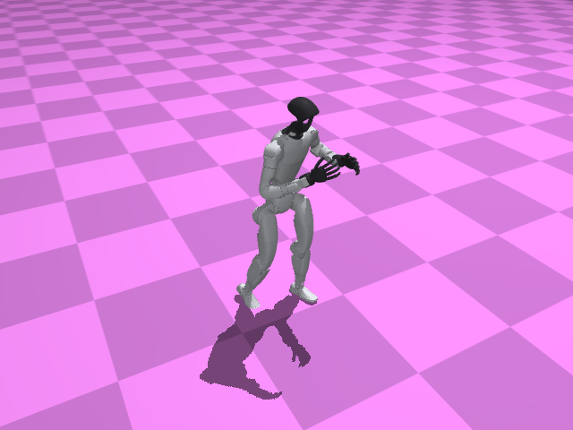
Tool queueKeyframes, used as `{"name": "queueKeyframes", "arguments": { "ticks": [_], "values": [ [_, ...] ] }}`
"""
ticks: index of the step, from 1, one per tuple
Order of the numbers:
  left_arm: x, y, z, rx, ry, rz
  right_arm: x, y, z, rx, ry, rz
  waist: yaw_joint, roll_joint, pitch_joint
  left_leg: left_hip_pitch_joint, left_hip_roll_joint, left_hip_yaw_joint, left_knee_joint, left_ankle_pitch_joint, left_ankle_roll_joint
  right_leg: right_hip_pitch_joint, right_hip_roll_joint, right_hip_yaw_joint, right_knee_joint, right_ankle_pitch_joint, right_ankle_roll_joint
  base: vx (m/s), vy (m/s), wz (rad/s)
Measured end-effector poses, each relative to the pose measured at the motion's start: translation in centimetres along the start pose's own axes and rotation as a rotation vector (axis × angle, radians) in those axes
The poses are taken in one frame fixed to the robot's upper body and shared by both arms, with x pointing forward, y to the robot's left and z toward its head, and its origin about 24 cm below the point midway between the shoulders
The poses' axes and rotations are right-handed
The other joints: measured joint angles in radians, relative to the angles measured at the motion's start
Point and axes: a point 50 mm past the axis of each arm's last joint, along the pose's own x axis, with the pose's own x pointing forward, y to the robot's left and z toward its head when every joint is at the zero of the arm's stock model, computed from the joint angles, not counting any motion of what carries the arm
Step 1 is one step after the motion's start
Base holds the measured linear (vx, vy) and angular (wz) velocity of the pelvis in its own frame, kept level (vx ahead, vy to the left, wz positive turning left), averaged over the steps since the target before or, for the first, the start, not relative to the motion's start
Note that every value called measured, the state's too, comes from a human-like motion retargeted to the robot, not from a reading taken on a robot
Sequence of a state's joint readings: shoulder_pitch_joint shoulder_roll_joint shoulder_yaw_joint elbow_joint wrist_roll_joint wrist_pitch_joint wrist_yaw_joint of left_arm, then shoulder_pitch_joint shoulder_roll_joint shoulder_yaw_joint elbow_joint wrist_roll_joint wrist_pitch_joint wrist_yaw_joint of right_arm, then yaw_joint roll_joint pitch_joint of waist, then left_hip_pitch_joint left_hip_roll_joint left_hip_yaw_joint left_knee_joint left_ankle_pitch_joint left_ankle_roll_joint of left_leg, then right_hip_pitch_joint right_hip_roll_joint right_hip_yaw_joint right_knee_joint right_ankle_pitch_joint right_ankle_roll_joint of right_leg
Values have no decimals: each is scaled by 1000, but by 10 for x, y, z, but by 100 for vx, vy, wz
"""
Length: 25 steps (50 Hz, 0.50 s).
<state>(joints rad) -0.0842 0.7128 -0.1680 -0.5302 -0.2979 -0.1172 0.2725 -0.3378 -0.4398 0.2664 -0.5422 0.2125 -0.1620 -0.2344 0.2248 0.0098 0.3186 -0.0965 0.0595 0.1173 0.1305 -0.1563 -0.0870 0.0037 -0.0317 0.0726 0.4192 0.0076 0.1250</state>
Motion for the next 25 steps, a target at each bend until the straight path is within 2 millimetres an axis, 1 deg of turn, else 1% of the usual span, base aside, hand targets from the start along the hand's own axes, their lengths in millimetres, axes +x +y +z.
{"name": "queueKeyframes", "arguments": {
  "ticks": [1, 2, 3, 5, 7, 8, 10, 12, 13, 15, 17, 18, 20, 21, 22, 23, 25],
  "values": [
    [9, -4, 4, 22, -36, -27, -4, 3, -6, -11, 28, -3, -3, 14, 0, 18, 0, -11, -26, 34, -9, -32, 14, 26, 111, -36, 2, 76, 12, -55],
    [19, -8, 9, 39, -73, -43, -8, 7, -12, -30, 55, -5, -11, 22, 4, 31, -6, -20, -27, 53, -5, -69, 20, 49, 225, -77, -6, 71, 10, -54],
    [31, -11, 15, 44, -113, -38, -9, 10, -19, -65, 82, -4, -28, 18, 18, 32, -21, -26, 20, 42, 23, -114, 11, 64, 346, -131, -35, 68, 9, -39],
    [55, -18, 30, 51, -217, -6, -11, 14, -34, -151, 134, -15, -76, -13, 64, 3, -61, -14, 223, -81, 84, -194, -50, 61, 553, -239, -74, 68, 8, -22],
    [66, -23, 41, 32, -289, 82, -32, 8, -47, -262, 211, -86, -131, -3, 51, -26, -51, 8, 410, -204, 87, -261, -100, 5, 644, -308, -129, 74, 7, -30],
    [71, -25, 51, 19, -345, 107, -40, 7, -49, -279, 235, -82, -155, -1, 58, -17, -41, 21, 447, -238, 79, -289, -118, -26, 653, -333, -146, 76, 5, -52],
    [76, -27, 70, -14, -450, 146, -54, 1, -45, -287, 258, -70, -207, 10, 53, 23, -24, 45, 441, -266, 53, -327, -139, -96, 592, -358, -147, 79, 4, -56],
    [74, -27, 82, -75, -519, 164, -71, -14, -30, -278, 277, -47, -265, 39, 20, 81, -15, 59, 349, -228, 24, -328, -142, -181, 411, -325, -95, 86, 2, -40],
    [69, -26, 83, -115, -529, 168, -79, -22, -23, -276, 304, -35, -294, 55, 0, 113, -12, 65, 294, -192, 11, -317, -138, -224, 297, -290, -63, 89, -3, -39],
    [58, -23, 80, -187, -510, 169, -96, -34, -17, -282, 383, -17, -341, 76, -35, 176, -12, 70, 200, -106, -8, -288, -127, -290, 79, -221, -4, 90, -9, -47],
    [49, -22, 71, -230, -460, 177, -109, -41, -23, -316, 474, 16, -367, 87, -40, 207, -18, 63, 183, -14, -6, -261, -102, -279, -102, -164, 24, 86, -15, -56],
    [45, -22, 65, -242, -426, 179, -114, -43, -28, -340, 519, 35, -375, 87, -35, 215, -24, 58, 202, 26, 3, -246, -91, -250, -165, -133, 33, 84, -15, -56],
    [37, -23, 49, -247, -340, 177, -120, -47, -39, -389, 588, 70, -385, 78, -11, 198, -42, 49, 325, 72, 34, -209, -78, -177, -231, -54, 41, 81, -14, -54],
    [33, -24, 39, -237, -288, 181, -119, -47, -46, -402, 601, 76, -384, 78, 6, 159, -40, 48, 445, 66, 55, -193, -74, -155, -219, -45, 26, 77, -10, -55],
    [27, -23, 28, -223, -230, 192, -117, -46, -54, -407, 611, 75, -381, 83, 26, 116, -32, 48, 572, 51, 74, -183, -65, -139, -192, -56, 1, 74, -8, -62],
    [20, -20, 14, -199, -160, 219, -114, -45, -63, -397, 615, 63, -372, 98, 50, 65, -11, 47, 709, 20, 90, -184, -50, -133, -134, -105, -43, 75, -5, -81],
    [-9, -14, -19, -123, 36, 282, -105, -38, -87, -348, 628, 13, -332, 116, 83, -30, 40, 60, 958, -60, 66, -243, -18, -119, 106, -254, -95, 77, -3, -112]
  ]
}}
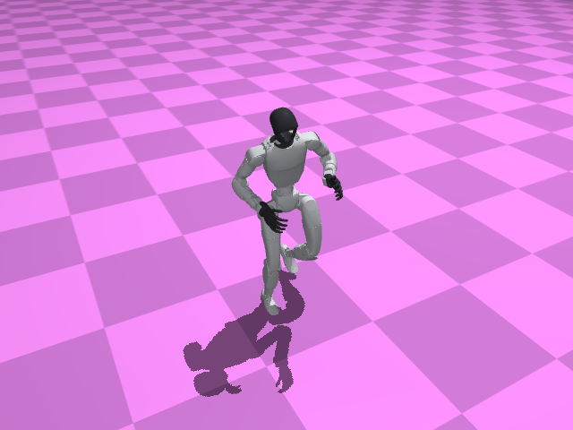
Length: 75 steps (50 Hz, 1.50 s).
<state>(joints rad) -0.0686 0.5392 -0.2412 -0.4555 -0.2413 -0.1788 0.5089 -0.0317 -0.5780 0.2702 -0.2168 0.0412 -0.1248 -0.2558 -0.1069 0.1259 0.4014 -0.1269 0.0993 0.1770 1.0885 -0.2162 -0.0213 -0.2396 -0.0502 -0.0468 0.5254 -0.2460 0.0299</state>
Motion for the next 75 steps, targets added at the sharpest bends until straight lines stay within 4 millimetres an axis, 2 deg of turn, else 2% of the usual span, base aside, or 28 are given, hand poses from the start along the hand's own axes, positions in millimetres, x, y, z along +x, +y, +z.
{"name": "queueKeyframes", "arguments": {
  "ticks": [2, 5, 10, 12, 15, 17, 20, 23, 26, 28, 31, 33, 36, 38, 40, 42, 45, 47, 50, 52, 55, 58, 61, 64, 68, 70, 73, 75],
  "values": [
    [-26, 19, -18, 71, 128, 8, 30, 19, 3, -21, -36, 48, 50, 18, 33, -77, 12, -13, 99, -65, 31, 20, 41, 40, 33, -63, -54, 77, -3, -121],
    [-65, 46, -21, 168, 257, 12, 55, 31, 42, -12, -224, 26, 156, 5, 14, -149, 6, 1, 61, -106, 22, 98, 47, 85, -5, -68, 3, 87, 5, -84],
    [-84, 62, -10, 109, 343, -17, 55, 36, 100, 74, -474, 80, 290, -79, -92, -140, -67, 81, -562, -35, -3, 225, -28, 97, -187, 132, 121, 90, 15, 3],
    [-86, 60, -13, 62, 366, -2, 48, 41, 110, 117, -519, 126, 304, -72, -107, -80, -85, 72, -869, 28, -55, 257, -12, 110, -180, 216, 115, 89, 22, 19],
    [-81, 48, -20, 27, 355, 5, 36, 45, 114, 155, -541, 193, 295, -28, -98, -16, -74, 15, -1068, 139, -104, 230, 47, 132, 35, 241, 25, 85, 22, 31],
    [-63, 33, -26, 12, 304, -12, 34, 50, 103, 157, -481, 202, 275, -44, -82, -23, -96, -5, -995, 151, -50, 134, 24, 109, 293, 168, -39, 77, 19, 63],
    [-9, -4, -26, -12, 145, -89, 37, 61, 62, 182, -263, 140, 226, -123, -21, -86, -178, -25, -707, -9, 54, 6, -102, 66, 597, 6, -95, 75, 12, 109],
    [50, -53, 11, 20, -157, -223, 19, 61, 21, 264, -59, 57, 187, -136, 19, -54, -192, -61, -574, -123, 15, -40, -132, 22, 610, -80, -100, 81, 4, 97],
    [74, -81, 61, -59, -410, -258, -22, 42, 11, 354, 5, 110, 117, -88, -22, 59, -168, -99, -677, -89, -45, -33, -109, -57, 345, -52, -40, 88, 3, 58],
    [75, -84, 81, -159, -481, -235, -47, 34, 9, 385, 54, 206, 47, -54, -71, 131, -153, -117, -777, -14, -70, -4, -85, -113, 63, 31, 33, 91, -1, 31],
    [66, -77, 87, -252, -489, -200, -71, 28, -3, 381, 172, 279, -24, -55, -129, 229, -167, -125, -878, 118, -80, 41, -55, -120, -270, 156, 152, 93, -9, -11],
    [63, -75, 88, -262, -496, -226, -70, 22, -11, 370, 209, 291, -23, -90, -84, 308, -189, -112, -883, 181, -74, 76, -45, -83, -318, 195, 207, 91, -13, -65],
    [44, -57, 59, -225, -338, -196, -80, 18, -30, 275, 298, 246, -16, -107, -125, 239, -205, -65, -588, 186, -46, 134, -54, -63, -317, 226, 168, 88, -11, -64],
    [31, -44, 37, -159, -230, -180, -71, 19, -37, 273, 307, 235, 0, -90, -110, 130, -146, -9, -262, 118, -44, 136, -39, -66, -195, 106, 95, 79, -5, -67],
    [16, -28, 7, -110, -70, -94, -48, 24, -42, 263, 294, 242, 18, -49, -55, 32, -54, 30, 30, 16, 19, 128, -8, -55, -34, -48, -18, 75, 0, -62],
    [-11, -9, -27, -92, 142, 79, -10, 32, -30, 223, 194, 210, 37, -24, 1, -55, 7, 33, 212, -73, 50, 119, 11, -46, 117, -150, -54, 77, 1, -57],
    [-74, 22, -59, -41, 426, 373, 39, 47, 31, 219, -105, 120, 83, -39, 0, -170, 3, -4, 241, -146, 25, 171, 13, -33, 145, -186, -4, 87, 0, -33],
    [-104, 39, -58, 1, 510, 459, 48, 48, 82, 277, -328, 96, 146, -79, -64, -218, -9, 8, 91, -156, 22, 225, -8, -34, 58, -135, 42, 97, -1, 7],
    [-117, 61, -46, 55, 512, 441, 39, 40, 141, 330, -610, 87, 248, -172, -175, -215, -33, 88, -334, -71, 24, 293, -54, -47, -92, 16, 101, 101, 1, 38],
    [-110, 65, -39, 47, 472, 401, 25, 40, 162, 349, -727, 143, 305, -188, -182, -120, -53, 103, -690, 28, -16, 361, -45, -37, -152, 148, 109, 98, 6, 26],
    [-92, 57, -33, 7, 411, 344, 12, 51, 163, 417, -721, 220, 348, -163, -163, 8, -61, -4, -1039, 137, -92, 426, 10, -15, -97, 270, 59, 94, 8, 41],
    [-53, 34, -33, -38, 305, 236, 14, 62, 141, 338, -611, 244, 351, -141, -95, 37, -65, -111, -1002, 181, -69, 347, -17, -86, 245, 179, -70, 77, 5, 79],
    [4, -4, -35, -92, 184, 110, 26, 69, 107, 264, -444, 200, 331, -188, 8, -97, -141, -137, -632, 7, 45, 161, -177, -144, 643, 10, -149, 62, 0, 116],
    [53, -45, -22, -134, 62, 23, 26, 62, 80, 289, -321, 89, 281, -152, 65, -232, -132, -152, -255, -186, 16, -13, -265, -189, 854, -91, -118, 68, -2, 107],
    [95, -71, 27, -298, -135, 81, 9, 33, 70, 320, -289, 65, 173, -55, 90, -89, -158, -130, -329, -217, 56, -118, -387, -229, 740, -152, -106, 76, 2, 18],
    [102, -70, 49, -359, -236, 102, -2, 22, 70, 338, -290, 105, 111, 2, 74, 8, -162, -101, -402, -178, 29, -139, -415, -239, 589, -107, -45, 92, 2, -47],
    [88, -66, 48, -353, -267, 58, -17, 20, 62, 398, -224, 191, 47, 95, -16, 116, -168, -57, -479, -70, -52, -161, -394, -226, 277, 15, 96, 101, -1, -108],
    [77, -66, 44, -358, -260, 7, -15, 27, 56, 429, -187, 278, 39, 154, -48, 194, -194, -21, -569, 42, -57, -140, -365, -232, 9, 114, 147, 100, -4, -158]
  ]
}}
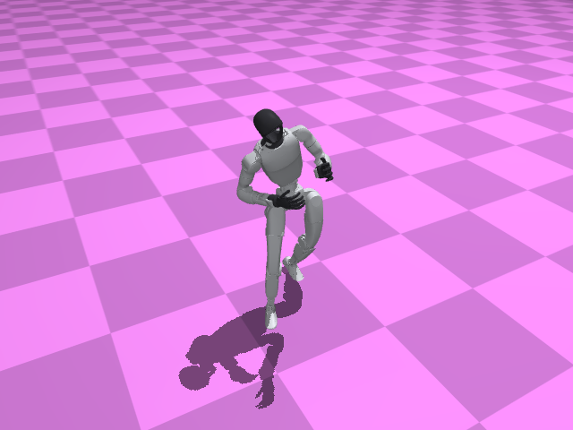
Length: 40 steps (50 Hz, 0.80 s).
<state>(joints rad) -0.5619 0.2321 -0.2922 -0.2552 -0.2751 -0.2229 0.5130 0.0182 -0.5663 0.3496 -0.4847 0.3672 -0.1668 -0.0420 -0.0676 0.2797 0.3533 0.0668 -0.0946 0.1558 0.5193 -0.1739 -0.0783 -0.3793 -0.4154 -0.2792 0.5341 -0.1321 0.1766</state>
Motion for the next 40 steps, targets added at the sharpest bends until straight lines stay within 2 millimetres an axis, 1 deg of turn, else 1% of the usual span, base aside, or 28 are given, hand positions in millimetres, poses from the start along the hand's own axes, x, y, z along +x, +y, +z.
{"name": "queueKeyframes", "arguments": {
  "ticks": [1, 2, 3, 4, 5, 7, 8, 9, 10, 12, 13, 15, 16, 17, 18, 19, 20, 22, 23, 24, 26, 28, 30, 32, 33, 35, 37, 40],
  "values": [
    [-15, 7, -4, 47, 40, -43, 1, 2, -4, 45, 13, 0, -34, 29, -25, -13, 14, 21, 80, 35, -60, -2, -3, -12, -16, 19, 18, 105, -6, -115],
    [-28, 12, -7, 86, 79, -86, 3, 4, -8, 78, 26, 4, -63, 57, -45, -26, 24, 41, 156, 70, -101, -5, -1, -9, -25, 39, 27, 106, -7, -83],
    [-39, 15, -9, 115, 111, -124, 8, 7, -12, 88, 33, 16, -80, 84, -52, -37, 28, 59, 224, 103, -105, -7, 8, 25, -18, 58, 19, 99, -5, -94],
    [-48, 19, -10, 164, 134, -158, 17, 8, -15, -68, 24, 29, -95, 110, -47, -55, 41, 82, 315, 119, -97, -16, 15, 69, 29, 50, -1, 94, -3, -102],
    [-56, 24, -11, 223, 152, -192, 28, 7, -15, -307, -12, 38, -109, 136, -37, -76, 58, 107, 416, 126, -83, -30, 22, 119, 97, 28, -27, 90, -2, -112],
    [-74, 40, -16, 328, 228, -199, 49, 12, -21, -275, -16, 25, -142, 187, 37, -93, 104, 162, 607, 65, -9, -46, 29, 198, 276, -77, -82, 85, 0, -134],
    [-86, 50, -20, 368, 291, -179, 61, 23, -23, -176, 0, 81, -161, 214, 86, -104, 130, 192, 694, 12, 31, -52, 37, 230, 355, -133, -105, 78, 4, -162],
    [-100, 62, -25, 396, 373, -136, 72, 29, -23, -210, -2, 116, -170, 230, 124, -127, 140, 224, 756, -45, 69, -60, 42, 272, 406, -185, -130, 73, 9, -180],
    [-118, 75, -30, 420, 463, -79, 84, 31, -22, -312, -17, 135, -174, 240, 156, -157, 142, 258, 806, -104, 106, -69, 47, 318, 444, -237, -157, 69, 14, -187],
    [-161, 98, -37, 469, 645, 8, 101, 48, -9, -569, -102, 364, -147, 240, 167, -274, 123, 310, 854, -201, 130, -150, 46, 402, 534, -281, -135, 65, 20, -181],
    [-180, 107, -38, 496, 716, 43, 108, 52, 7, -791, -204, 446, -124, 240, 167, -341, 115, 332, 859, -236, 130, -195, 49, 442, 571, -292, -112, 62, 25, -170],
    [-217, 126, -34, 557, 868, 146, 111, 53, 38, -1067, -377, 466, -86, 240, 167, -458, 127, 372, 839, -272, 114, -261, 65, 509, 625, -312, -94, 60, 27, -148],
    [-232, 132, -33, 576, 925, 189, 109, 53, 52, -1124, -461, 425, -81, 240, 167, -509, 158, 386, 827, -273, 97, -277, 76, 525, 642, -325, -89, 61, 28, -114],
    [-243, 137, -32, 591, 968, 224, 108, 48, 67, -1199, -550, 331, -70, 240, 167, -562, 196, 398, 817, -273, 78, -293, 88, 535, 658, -335, -83, 60, 28, -85],
    [-246, 141, -33, 595, 984, 246, 105, 37, 84, -1309, -659, 133, -47, 240, 167, -619, 247, 407, 810, -269, 56, -310, 103, 535, 671, -341, -75, 61, 27, -67],
    [-255, 141, -35, 586, 1021, 263, 96, 35, 78, -1184, -604, 177, -49, 240, 167, -650, 281, 404, 781, -267, 43, -296, 109, 524, 667, -347, -81, 62, 26, -48],
    [-266, 139, -38, 571, 1067, 279, 81, 40, 63, -930, -487, 322, -63, 240, 167, -669, 307, 395, 742, -266, 36, -266, 110, 509, 655, -354, -93, 62, 26, -16],
    [-260, 133, -48, 519, 1069, 251, 73, 26, 45, -854, -332, 356, -65, 234, 164, -706, 326, 372, 637, -247, 20, -200, 96, 473, 599, -359, -93, 63, 26, 15],
    [-264, 130, -50, 515, 1094, 261, 64, 18, 27, -829, -247, 304, -84, 226, 156, -687, 332, 356, 578, -237, 7, -123, 89, 445, 554, -361, -101, 68, 25, 27],
    [-254, 129, -54, 507, 1062, 248, 58, 9, 14, -820, -173, 267, -79, 213, 156, -680, 336, 350, 523, -225, 3, -72, 80, 425, 520, -354, -100, 67, 26, 33],
    [-227, 125, -62, 479, 967, 212, 49, -5, -6, -787, -52, 193, -44, 182, 149, -659, 341, 344, 417, -197, 2, 8, 68, 393, 475, -319, -90, 66, 27, 39],
    [-204, 120, -69, 430, 898, 196, 37, -11, -16, -704, 2, 105, -10, 148, 129, -614, 338, 315, 315, -140, -15, 71, 73, 369, 481, -245, -82, 71, 27, 32],
    [-182, 114, -73, 369, 833, 199, 30, -9, -13, -608, -10, 37, 24, 102, 98, -580, 314, 240, 235, -57, -38, 80, 84, 349, 558, -135, -83, 72, 27, 40],
    [-157, 108, -78, 322, 759, 227, 31, -5, -3, -571, -55, 8, 35, 25, 55, -585, 279, 180, 261, -53, -4, 29, 61, 323, 702, -34, -94, 71, 25, 72],
    [-138, 105, -80, 291, 710, 242, 35, -4, 3, -572, -88, -2, 33, -12, 65, -572, 274, 164, 293, -77, 10, 16, 59, 313, 767, -2, -107, 66, 19, 86],
    [-98, 92, -84, 237, 610, 240, 39, -5, 12, -587, -128, -28, 30, -89, 75, -561, 261, 135, 369, -139, 36, -13, 87, 310, 883, -21, -115, 62, 13, 106],
    [-57, 72, -81, 178, 502, 202, 39, -8, 15, -624, -138, -64, 25, -154, 79, -530, 231, 101, 373, -173, 42, -39, 118, 286, 923, -83, -129, 58, 6, 128],
    [-4, 28, -57, 72, 313, 79, 31, -21, 24, -644, -132, -86, 21, -222, 86, -410, 132, 41, 180, -145, 86, -60, 97, 204, 820, -153, -195, 53, 1, 134]
  ]
}}
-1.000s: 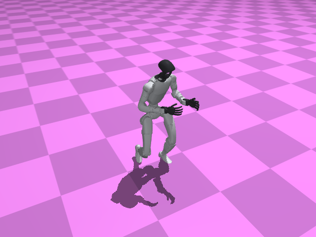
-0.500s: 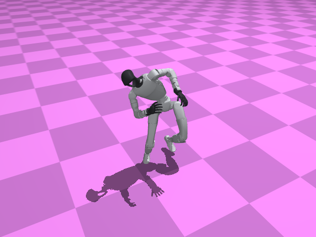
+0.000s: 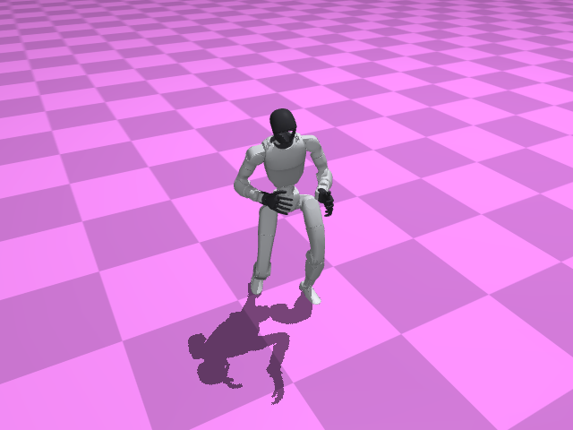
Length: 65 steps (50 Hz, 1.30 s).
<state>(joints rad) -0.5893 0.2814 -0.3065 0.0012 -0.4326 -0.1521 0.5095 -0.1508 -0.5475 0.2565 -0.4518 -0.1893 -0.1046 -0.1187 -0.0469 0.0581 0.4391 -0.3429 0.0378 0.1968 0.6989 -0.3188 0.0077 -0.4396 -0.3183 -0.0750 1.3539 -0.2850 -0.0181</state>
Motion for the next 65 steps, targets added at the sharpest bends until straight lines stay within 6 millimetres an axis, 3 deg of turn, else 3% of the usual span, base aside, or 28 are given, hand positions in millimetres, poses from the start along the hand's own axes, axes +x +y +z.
{"name": "queueKeyframes", "arguments": {
  "ticks": [2, 4, 7, 10, 12, 14, 15, 18, 20, 22, 23, 25, 28, 31, 33, 37, 39, 40, 43, 45, 48, 50, 53, 55, 57, 60, 62, 65],
  "values": [
    [2, -19, 23, -49, -105, -92, -14, -10, 4, 92, 6, -18, -11, -4, -25, 80, -27, -44, -132, 53, -24, 20, 15, -57, -183, -11, 11, 59, -4, 121],
    [-9, -25, 37, -105, -165, -158, -27, -15, 9, 172, 16, -25, -17, 8, -61, 162, -32, -81, -268, 118, -48, 57, 73, -59, -440, 50, 48, 62, -8, 92],
    [-34, -16, 47, -186, -183, -212, -38, -13, 11, 180, 34, -17, -28, 12, -113, 246, -35, -126, -377, 191, -63, 127, 170, 75, -829, 213, 114, 61, -14, 83],
    [-57, -4, 52, -235, -171, -230, -38, -8, 11, 105, 33, 20, -43, -12, -122, 243, -55, -163, -269, 169, -49, 186, 181, 246, -1024, 289, 163, 55, -19, 115],
    [-69, 4, 54, -226, -162, -225, -32, -5, 10, 75, 17, 55, -49, -16, -103, 183, -52, -174, -66, 97, -36, 208, 166, 240, -988, 249, 172, 46, -20, 129],
    [-78, 15, 51, -163, -150, -190, -22, -1, 5, 95, 10, 79, -38, 2, -60, 119, -28, -188, 153, 8, -30, 214, 172, 169, -848, 133, 142, 41, -19, 113],
    [-81, 21, 48, -119, -139, -162, -16, 1, 1, 113, 14, 90, -26, 13, -32, 94, -16, -194, 251, -39, -29, 212, 179, 130, -760, 68, 117, 39, -17, 89],
    [-95, 46, 30, -22, -54, -42, 13, 1, -1, 119, -43, 57, 56, 14, 0, 20, 31, -130, 414, -121, -65, 147, 161, 60, -496, -44, 134, 37, -15, 84],
    [-111, 62, 24, -10, 6, 38, 36, -1, 25, 118, -195, 9, 109, 12, -3, 14, 70, -57, 376, -143, -43, 165, 146, 16, -474, -65, 129, 34, -11, 119],
    [-123, 81, 22, 8, 50, 188, 55, -6, 68, 157, -398, -40, 154, 4, -2, 73, 74, 29, 187, -136, 11, 248, 123, -51, -580, -48, 98, 33, -4, 169],
    [-129, 86, 23, 23, 71, 167, 57, -8, 88, 190, -497, -46, 179, -4, -20, 98, 74, 82, 97, -118, 9, 284, 106, -90, -626, -27, 99, 38, 3, 206],
    [-155, 96, 22, 46, 198, 94, 41, -8, 108, 320, -578, -54, 226, -21, -156, 141, 52, 178, -114, -53, -18, 352, 83, -173, -751, 55, 116, 43, 10, 245],
    [-155, 99, 24, 30, 205, 47, 35, -4, 132, 377, -705, 47, 258, -5, -140, 224, 28, 287, -330, 69, -64, 458, 90, -272, -846, 226, 101, 36, 17, 292],
    [-176, 102, 13, 23, 329, 43, 20, 18, 123, 575, -612, 280, 248, 38, -191, 318, 3, 365, -500, 192, -115, 450, 113, -255, -735, 367, 69, 35, 18, 314],
    [-182, 108, 10, 72, 355, 90, 15, 23, 106, 631, -489, 215, 249, 55, -219, 337, -9, 351, -536, 172, -128, 380, 92, -243, -546, 337, 52, 32, 11, 294],
    [-146, 111, 9, 150, 213, 189, 15, 27, 52, 488, -201, 24, 256, 23, -137, 297, -87, 140, -404, 3, -36, 279, -75, -251, -191, 118, -13, 25, 3, 310],
    [-121, 101, 15, 163, 105, 184, 6, 26, 22, 406, -53, -20, 243, 3, -93, 258, -134, 16, -295, -41, -8, 252, -41, -160, -166, 79, 20, 24, -4, 369],
    [-108, 95, 21, 169, 43, 169, -1, 23, 11, 379, 3, -44, 236, -1, -79, 242, -154, -42, -254, -51, -10, 240, -2, -109, -181, 68, 49, 27, -4, 355],
    [-92, 80, 48, 116, -144, 141, -27, 6, 12, 468, 31, -93, 216, 24, -82, 277, -186, -195, -308, 1, -71, 242, 80, -54, -371, 41, 76, 32, -2, 303],
    [-93, 72, 61, -90, -201, 183, -37, -1, 20, 506, 22, -111, 183, 45, -96, 324, -188, -293, -398, 76, -108, 265, 124, -47, -575, 36, 68, 34, -1, 266],
    [-101, 68, 61, -162, -165, 180, -46, -2, 24, 436, 52, -47, 122, 55, -132, 383, -196, -421, -522, 210, -146, 302, 207, 91, -931, 121, 122, 33, -4, 264],
    [-104, 69, 60, 12, -148, 91, -51, 0, 23, 396, 71, 24, 86, 44, -153, 406, -217, -466, -559, 276, -169, 317, 235, 240, -1111, 204, 179, 32, -9, 255],
    [-107, 59, 49, 43, -73, -62, -52, 4, 22, 310, 87, 91, 57, 17, -156, 379, -269, -402, -446, 272, -189, 338, 183, 281, -1204, 282, 230, 30, -13, 229],
    [-108, 54, 37, 61, -16, -102, -49, 3, 24, 275, 63, 105, 52, 10, -143, 294, -285, -283, -225, 199, -189, 366, 126, 185, -1174, 237, 233, 26, -16, 211],
    [-110, 57, 20, 87, 51, -125, -36, 1, 19, 296, 30, 121, 63, 36, -127, 142, -210, -140, 105, 97, -193, 333, 128, 96, -1000, 94, 205, 25, -16, 178],
    [-135, 90, -9, 114, 233, 86, 3, 5, 20, 236, -77, 141, 88, 51, -135, -6, -73, 13, 403, -12, -139, 254, 129, 22, -742, -54, 160, 27, -12, 137],
    [-162, 109, -9, 92, 320, 157, 39, 14, 47, 147, -258, 133, 85, 44, -154, -14, -43, 46, 386, -78, -59, 315, 120, -35, -791, -57, 154, 34, -6, 145],
    [-180, 125, 8, 117, 338, 183, 65, 3, 99, 199, -527, -15, 191, 22, -195, 6, -24, 90, 230, -100, -46, 388, 96, -101, -863, 4, 199, 45, 2, 110]
  ]
}}
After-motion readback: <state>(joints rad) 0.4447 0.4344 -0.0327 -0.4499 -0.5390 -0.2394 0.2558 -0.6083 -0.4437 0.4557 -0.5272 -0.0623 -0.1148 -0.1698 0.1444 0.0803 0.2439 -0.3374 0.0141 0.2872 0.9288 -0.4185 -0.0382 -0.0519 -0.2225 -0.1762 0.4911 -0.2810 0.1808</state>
